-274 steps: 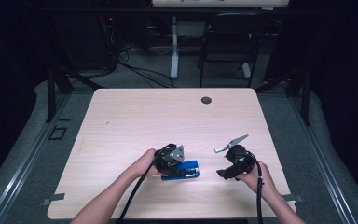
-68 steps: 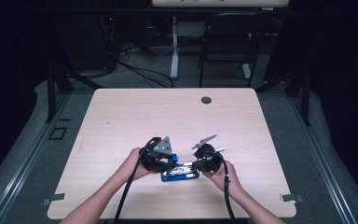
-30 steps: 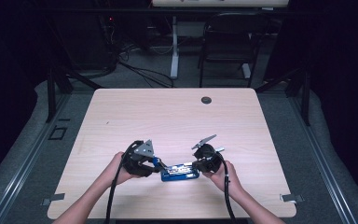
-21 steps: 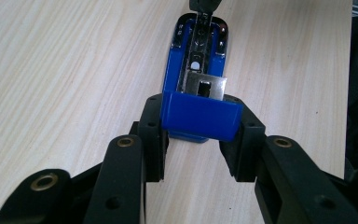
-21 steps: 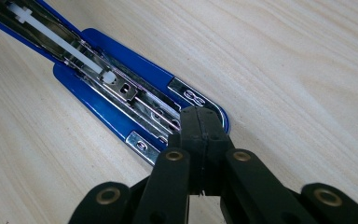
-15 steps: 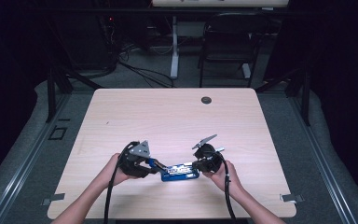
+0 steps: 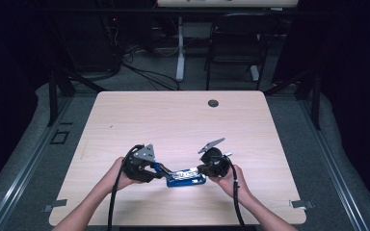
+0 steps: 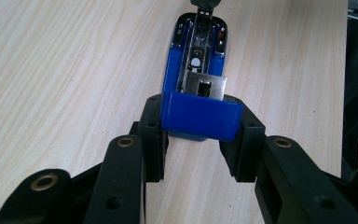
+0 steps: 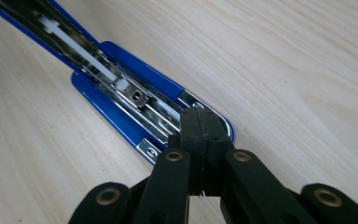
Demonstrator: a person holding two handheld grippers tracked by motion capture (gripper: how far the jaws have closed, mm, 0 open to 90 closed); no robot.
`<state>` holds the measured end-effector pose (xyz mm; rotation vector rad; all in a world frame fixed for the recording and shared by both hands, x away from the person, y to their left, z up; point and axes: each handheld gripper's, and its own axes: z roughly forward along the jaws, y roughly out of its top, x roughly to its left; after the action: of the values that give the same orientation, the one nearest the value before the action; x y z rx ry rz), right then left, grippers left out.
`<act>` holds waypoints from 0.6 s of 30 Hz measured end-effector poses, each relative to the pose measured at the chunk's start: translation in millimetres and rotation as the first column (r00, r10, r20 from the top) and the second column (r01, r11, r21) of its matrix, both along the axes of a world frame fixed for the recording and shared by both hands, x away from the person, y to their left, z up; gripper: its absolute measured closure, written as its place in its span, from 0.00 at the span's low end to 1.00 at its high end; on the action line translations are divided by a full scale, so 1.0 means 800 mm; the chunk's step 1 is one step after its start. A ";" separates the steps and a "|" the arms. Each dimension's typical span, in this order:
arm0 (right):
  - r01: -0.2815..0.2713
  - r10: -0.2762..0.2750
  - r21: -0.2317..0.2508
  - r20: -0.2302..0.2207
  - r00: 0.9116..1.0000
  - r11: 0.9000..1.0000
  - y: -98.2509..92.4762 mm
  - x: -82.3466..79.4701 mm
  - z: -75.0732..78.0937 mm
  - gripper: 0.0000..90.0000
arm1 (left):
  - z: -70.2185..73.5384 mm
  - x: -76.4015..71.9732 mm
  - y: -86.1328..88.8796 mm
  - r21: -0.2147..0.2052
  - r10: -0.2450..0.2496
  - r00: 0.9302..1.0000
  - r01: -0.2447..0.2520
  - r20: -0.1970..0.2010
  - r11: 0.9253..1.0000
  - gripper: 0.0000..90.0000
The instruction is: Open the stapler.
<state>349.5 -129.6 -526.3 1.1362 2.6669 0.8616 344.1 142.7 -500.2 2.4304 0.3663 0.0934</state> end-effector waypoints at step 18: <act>-0.207 0.213 0.142 -0.032 0.977 0.968 0.069 0.000 0.018 1.00 | 0.001 0.000 -0.001 0.005 0.000 1.000 0.000 -0.002 1.000 0.72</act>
<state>349.8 -74.4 -511.9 0.9202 2.8432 1.0826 344.0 142.1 -499.7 2.4352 0.3672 0.0923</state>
